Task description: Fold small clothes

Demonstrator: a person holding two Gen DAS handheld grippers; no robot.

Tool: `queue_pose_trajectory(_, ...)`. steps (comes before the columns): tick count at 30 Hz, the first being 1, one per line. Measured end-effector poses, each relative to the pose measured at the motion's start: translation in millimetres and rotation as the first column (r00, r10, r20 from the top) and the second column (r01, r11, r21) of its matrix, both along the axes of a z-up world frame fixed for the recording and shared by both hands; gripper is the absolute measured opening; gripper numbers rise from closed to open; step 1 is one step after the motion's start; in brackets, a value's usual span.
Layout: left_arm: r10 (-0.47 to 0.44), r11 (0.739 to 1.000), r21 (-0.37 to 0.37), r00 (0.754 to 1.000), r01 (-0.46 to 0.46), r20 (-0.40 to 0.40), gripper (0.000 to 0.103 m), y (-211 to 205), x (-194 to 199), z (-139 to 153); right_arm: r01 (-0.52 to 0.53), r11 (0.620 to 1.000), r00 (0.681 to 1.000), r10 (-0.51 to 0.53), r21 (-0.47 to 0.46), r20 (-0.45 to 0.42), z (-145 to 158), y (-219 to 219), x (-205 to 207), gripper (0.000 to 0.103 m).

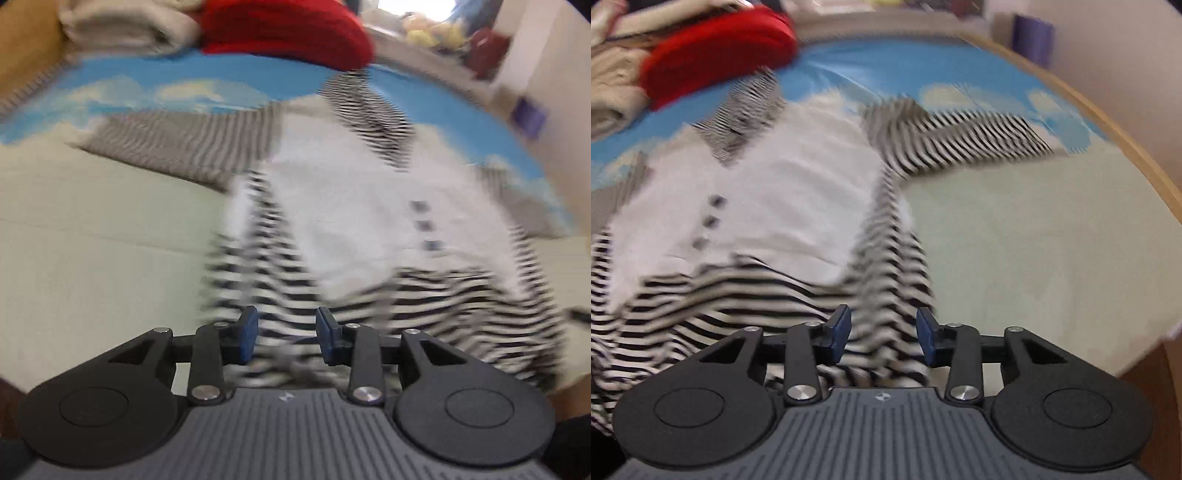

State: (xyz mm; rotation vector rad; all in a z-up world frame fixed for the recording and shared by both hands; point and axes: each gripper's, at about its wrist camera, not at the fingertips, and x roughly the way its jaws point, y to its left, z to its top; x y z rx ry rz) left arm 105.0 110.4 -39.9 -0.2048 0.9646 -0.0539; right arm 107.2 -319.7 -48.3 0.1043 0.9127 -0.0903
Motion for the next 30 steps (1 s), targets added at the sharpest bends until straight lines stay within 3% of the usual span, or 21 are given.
queue_pose_trajectory(2, -0.036, 0.998, -0.061, 0.998, 0.033, -0.056, 0.047, -10, 9, -11, -0.061, 0.996, 0.998, 0.061, 0.063, 0.0, -2, 8, 3, 0.043)
queue_pose_trajectory(5, -0.063, 0.998, -0.021, 0.989, 0.061, -0.137, 0.066, -27, 17, -30, -0.1, 0.988, 0.989, 0.112, 0.119, -0.094, -20, 18, 12, 0.045)
queue_pose_trajectory(6, -0.07, 0.998, -0.012, 0.983, 0.069, -0.168, 0.068, -31, 20, -36, -0.105, 0.988, 0.985, 0.12, 0.115, -0.128, -27, 21, 14, 0.046)
queue_pose_trajectory(7, -0.073, 0.997, -0.004, 0.978, 0.074, -0.194, 0.066, -33, 20, -43, -0.103, 0.989, 0.98, 0.119, 0.106, -0.159, -33, 23, 17, 0.047)
queue_pose_trajectory(9, -0.081, 0.995, 0.033, 0.968, 0.092, -0.236, 0.032, -36, 18, -54, -0.096, 0.99, 0.974, 0.114, 0.1, -0.196, -42, 27, 18, 0.047)
queue_pose_trajectory(10, -0.106, 0.993, 0.027, 0.961, 0.117, -0.255, 0.02, -36, 16, -57, -0.094, 0.991, 0.971, 0.112, 0.094, -0.211, -45, 27, 19, 0.047)
queue_pose_trajectory(11, -0.119, 0.991, 0.025, 0.959, 0.129, -0.258, 0.016, -33, 13, -56, -0.096, 0.992, 0.968, 0.114, 0.087, -0.222, -47, 27, 18, 0.045)
queue_pose_trajectory(13, -0.15, 0.986, 0.033, 0.957, 0.163, -0.247, 0.015, -31, 4, -48, -0.107, 0.99, 0.963, 0.125, 0.089, -0.237, -51, 30, 11, 0.043)
queue_pose_trajectory(15, -0.165, 0.983, 0.031, 0.948, 0.18, -0.272, 0.015, -26, -4, -45, -0.116, 0.99, 0.959, 0.134, 0.084, -0.248, -52, 32, 4, 0.033)
queue_pose_trajectory(19, -0.18, 0.979, 0.041, 0.939, 0.2, -0.292, 0.02, -23, -14, -42, -0.151, 0.984, 0.945, 0.173, 0.098, -0.277, -54, 33, -9, 0.03)
queue_pose_trajectory(22, -0.163, 0.984, 0.036, 0.969, 0.173, -0.186, 0.029, -23, -12, -22, -0.155, 0.985, 0.947, 0.171, 0.08, -0.272, -50, 34, -9, 0.03)
queue_pose_trajectory(24, -0.151, 0.988, 0.029, 0.983, 0.154, -0.101, 0.031, -23, -10, -8, -0.14, 0.989, 0.964, 0.149, 0.056, -0.219, -36, 33, -6, 0.032)
queue_pose_trajectory(26, -0.14, 0.99, 0.019, 0.987, 0.142, -0.077, 0.031, -24, -6, -6, -0.139, 0.989, 0.981, 0.143, 0.042, -0.132, -21, 32, -8, 0.041)
queue_pose_trajectory(28, -0.129, 0.99, 0.035, 0.984, 0.134, -0.122, 0.031, -27, -1, -15, -0.138, 0.99, 0.988, 0.14, 0.032, -0.068, -12, 33, -10, 0.05)
queue_pose_trajectory(30, -0.116, 0.983, 0.112, 0.963, 0.147, -0.242, 0.031, -33, 6, -38, -0.137, 0.99, 0.987, 0.139, 0.027, -0.086, -15, 33, -5, 0.052)
